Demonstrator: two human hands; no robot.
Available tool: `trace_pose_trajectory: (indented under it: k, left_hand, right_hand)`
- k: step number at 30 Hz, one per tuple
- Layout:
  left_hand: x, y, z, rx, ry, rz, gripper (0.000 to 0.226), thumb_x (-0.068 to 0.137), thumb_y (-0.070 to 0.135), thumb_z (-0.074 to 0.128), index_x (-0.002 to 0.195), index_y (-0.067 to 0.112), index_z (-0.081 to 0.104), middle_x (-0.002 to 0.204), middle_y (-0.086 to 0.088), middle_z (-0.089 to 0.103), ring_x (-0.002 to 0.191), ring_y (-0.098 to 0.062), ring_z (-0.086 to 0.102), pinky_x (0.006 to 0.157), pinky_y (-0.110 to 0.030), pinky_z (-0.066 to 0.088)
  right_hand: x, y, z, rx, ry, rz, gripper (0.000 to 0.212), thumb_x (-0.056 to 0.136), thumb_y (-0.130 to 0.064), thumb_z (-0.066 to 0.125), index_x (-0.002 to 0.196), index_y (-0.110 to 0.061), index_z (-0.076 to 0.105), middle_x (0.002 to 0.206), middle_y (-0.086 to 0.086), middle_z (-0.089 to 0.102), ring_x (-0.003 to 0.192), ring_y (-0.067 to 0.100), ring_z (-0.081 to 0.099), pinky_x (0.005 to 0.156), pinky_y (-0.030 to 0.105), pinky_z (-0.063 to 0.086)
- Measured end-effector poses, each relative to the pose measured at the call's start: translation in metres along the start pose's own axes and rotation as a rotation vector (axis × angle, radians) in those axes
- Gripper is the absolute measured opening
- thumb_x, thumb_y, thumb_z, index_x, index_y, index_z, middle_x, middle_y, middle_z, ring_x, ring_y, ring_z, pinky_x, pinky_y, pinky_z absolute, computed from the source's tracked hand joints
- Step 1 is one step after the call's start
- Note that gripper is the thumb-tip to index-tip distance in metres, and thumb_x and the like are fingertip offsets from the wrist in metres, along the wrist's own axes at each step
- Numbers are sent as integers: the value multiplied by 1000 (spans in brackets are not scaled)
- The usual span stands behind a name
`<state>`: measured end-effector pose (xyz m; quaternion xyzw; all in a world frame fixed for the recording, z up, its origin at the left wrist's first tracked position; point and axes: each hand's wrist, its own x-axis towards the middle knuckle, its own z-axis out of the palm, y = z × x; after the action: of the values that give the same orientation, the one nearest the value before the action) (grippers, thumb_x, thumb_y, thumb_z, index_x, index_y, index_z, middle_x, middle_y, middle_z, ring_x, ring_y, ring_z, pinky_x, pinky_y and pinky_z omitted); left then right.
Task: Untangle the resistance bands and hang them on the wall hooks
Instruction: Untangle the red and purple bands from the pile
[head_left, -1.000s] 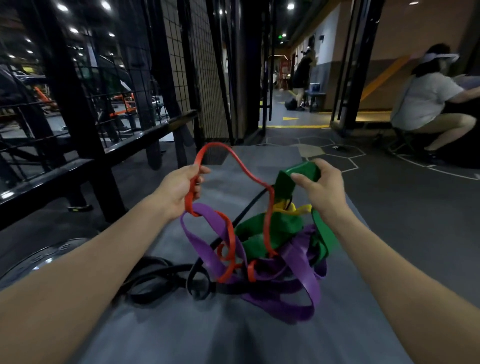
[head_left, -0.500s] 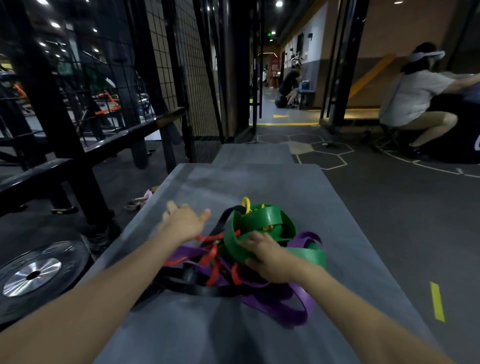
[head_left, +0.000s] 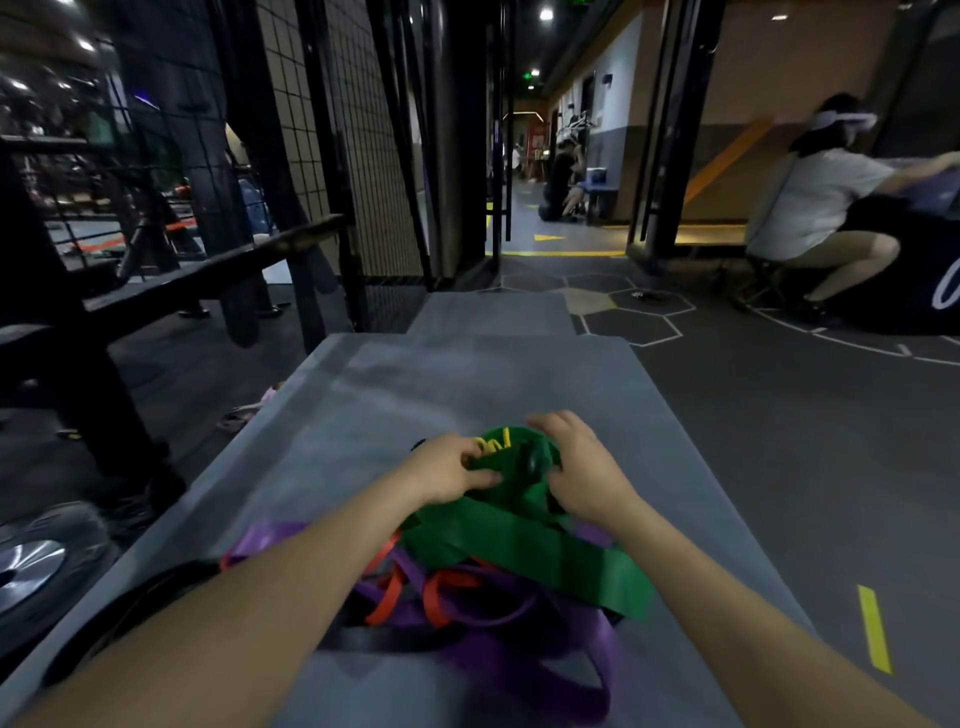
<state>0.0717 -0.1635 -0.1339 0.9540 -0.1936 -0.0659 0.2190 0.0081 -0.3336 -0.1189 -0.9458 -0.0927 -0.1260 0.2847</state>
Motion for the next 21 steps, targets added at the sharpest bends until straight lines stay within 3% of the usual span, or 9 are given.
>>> trace_pose_trajectory:
  k: [2,5,7,10,12,15,17,19,21]
  left_hand:
    - [-22,-4,-7,44,4,133,37,84,39,64,104,8,62,90,2,52,88,-15,49,70,-25,34]
    - [-60,-20,-15,26,-65,273,31,82,40,66,96,12,65,75,14,44,76,-4,45,66,-13,31]
    - [-81,-30,-17,-17,-120,280,38,77,60,60,88,24,64,74,15,44,72,2,46,70,-16,36]
    - [-106,-31,-14,-139,-25,227,60,71,78,38,72,25,64,71,16,59,73,2,56,71,-19,42]
    - [-114,-30,-13,-367,80,95,51,84,65,41,65,26,68,61,15,67,64,1,61,67,-13,45]
    - [-116,-23,-12,-449,214,-2,34,90,31,57,59,19,63,48,2,63,50,-6,62,64,-27,51]
    - [-110,-12,-11,-263,363,-29,29,83,31,67,61,23,51,53,5,57,49,-6,56,59,-32,44]
    - [-100,4,-9,-172,569,-18,34,75,31,75,68,21,43,68,4,46,61,-15,49,59,-33,36]
    - [-88,16,-9,-205,562,43,39,71,29,78,93,15,49,95,-2,48,86,-20,54,76,-36,45]
  right_hand:
    - [2,5,4,-28,-103,-35,63,74,10,48,133,-11,46,139,8,41,130,25,38,103,20,28]
    - [-11,2,12,-1,-199,-73,48,74,4,56,119,-12,55,124,3,52,118,21,48,86,17,32]
    - [-25,-3,13,33,-170,-138,36,74,3,60,107,-10,59,105,-4,52,107,18,49,77,13,28]
    - [-50,-7,12,69,-109,-221,20,72,4,64,88,-8,63,86,-19,46,96,11,42,77,4,28]
    - [-67,-7,10,110,-90,-238,14,69,2,67,78,-9,66,81,-19,52,93,13,46,80,1,31]
    - [-88,-9,8,119,-152,-267,14,62,1,64,69,-10,69,80,-2,65,92,18,54,81,1,34]
    - [-96,-14,5,91,-214,-276,15,59,1,61,68,-8,70,83,4,68,94,22,56,80,0,33]
    - [-103,-18,1,68,-243,-269,16,57,3,62,68,-6,71,86,8,69,95,26,57,79,-2,31]
    - [-109,-19,0,68,-250,-265,17,57,4,61,68,-4,71,86,11,69,95,30,58,79,-4,30]
